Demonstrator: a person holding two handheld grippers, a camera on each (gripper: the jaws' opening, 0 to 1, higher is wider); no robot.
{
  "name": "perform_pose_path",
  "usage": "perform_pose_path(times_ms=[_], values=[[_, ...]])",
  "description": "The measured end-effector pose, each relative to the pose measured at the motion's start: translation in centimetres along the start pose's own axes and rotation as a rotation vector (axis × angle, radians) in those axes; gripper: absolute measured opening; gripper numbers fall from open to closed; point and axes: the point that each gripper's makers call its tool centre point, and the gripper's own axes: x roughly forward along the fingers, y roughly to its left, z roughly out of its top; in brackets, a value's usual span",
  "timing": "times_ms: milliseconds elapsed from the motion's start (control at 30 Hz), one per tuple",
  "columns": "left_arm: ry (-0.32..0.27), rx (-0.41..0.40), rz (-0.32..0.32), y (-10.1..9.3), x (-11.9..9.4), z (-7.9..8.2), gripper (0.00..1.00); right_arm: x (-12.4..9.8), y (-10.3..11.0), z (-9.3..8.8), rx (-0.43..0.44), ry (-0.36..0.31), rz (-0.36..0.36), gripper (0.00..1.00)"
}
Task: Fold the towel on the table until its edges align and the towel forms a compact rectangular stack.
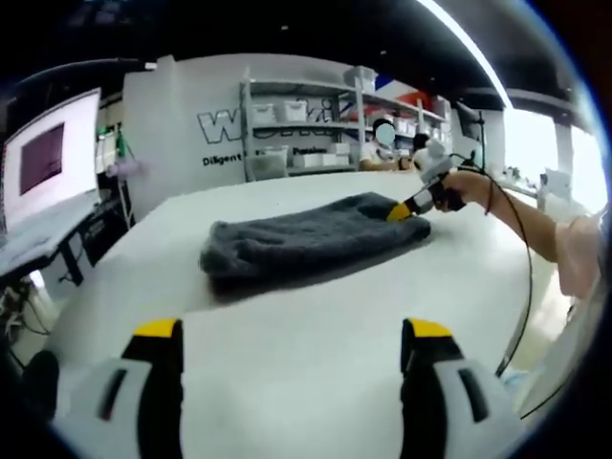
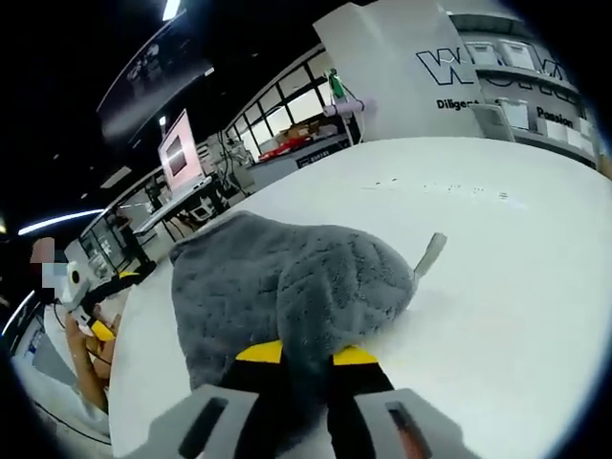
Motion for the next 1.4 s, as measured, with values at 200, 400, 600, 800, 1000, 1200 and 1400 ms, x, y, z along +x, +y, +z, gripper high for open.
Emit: perform_pose_path(times_ms=[200, 400, 600, 800, 1000, 1200, 1400], values=[[0.006, -0.002, 0.012, 0.4, -0.2, -0.2, 0.99, -1.1, -0.5, -0.3, -0.010, 0.011, -0.007, 0.14], [0.009, -0.008, 0.019, 0.6, -0.2, -0.2, 0.99, -2.5, -1.7, -0.5, 0.004, 0.023, -0.021, 0.14], [0.015, 0.001, 0.016, 0.4, -0.2, -0.3, 0.99, -3.9, -2.5, -0.7, 0.000, 0.031, -0.034, 0.14], [0.023, 0.003, 0.008, 0.0, 0.1, -0.5, 0.99, -5.2, -3.6, -1.5, 0.007, 0.042, -0.051, 0.14], [0.031, 0.006, 0.001, -0.2, 0.3, -0.6, 0.99, -6.4, -4.5, -1.7, 0.020, 0.035, -0.067, 0.14], [0.036, 0.012, 0.003, -0.3, 0.4, -0.5, 0.99, -7.4, -5.3, -1.7, 0.015, 0.040, -0.084, 0.14], [0.044, 0.017, -0.004, -0.7, 0.6, -0.6, 0.99, -8.4, -6.3, -1.8, -0.008, 0.058, -0.110, 0.14]])
